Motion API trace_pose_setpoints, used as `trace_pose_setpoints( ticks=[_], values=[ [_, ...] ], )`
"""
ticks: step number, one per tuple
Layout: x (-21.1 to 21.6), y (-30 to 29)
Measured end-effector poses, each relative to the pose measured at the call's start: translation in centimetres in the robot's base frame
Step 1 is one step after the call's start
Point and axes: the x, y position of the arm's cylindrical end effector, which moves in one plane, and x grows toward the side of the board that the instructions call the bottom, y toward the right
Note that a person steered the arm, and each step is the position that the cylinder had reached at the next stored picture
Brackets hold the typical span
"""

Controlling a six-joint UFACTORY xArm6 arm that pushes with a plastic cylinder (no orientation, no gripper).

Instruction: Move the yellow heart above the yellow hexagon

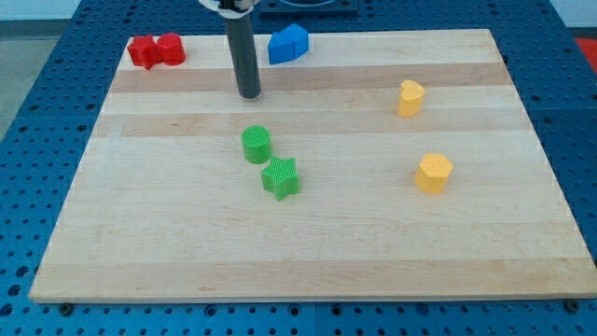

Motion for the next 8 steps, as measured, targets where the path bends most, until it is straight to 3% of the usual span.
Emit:
trace_pose_setpoints(
  ticks=[4,7,8],
  values=[
    [-1.8,20.4],
    [8.1,25.5],
    [7.7,25.5]
  ],
)
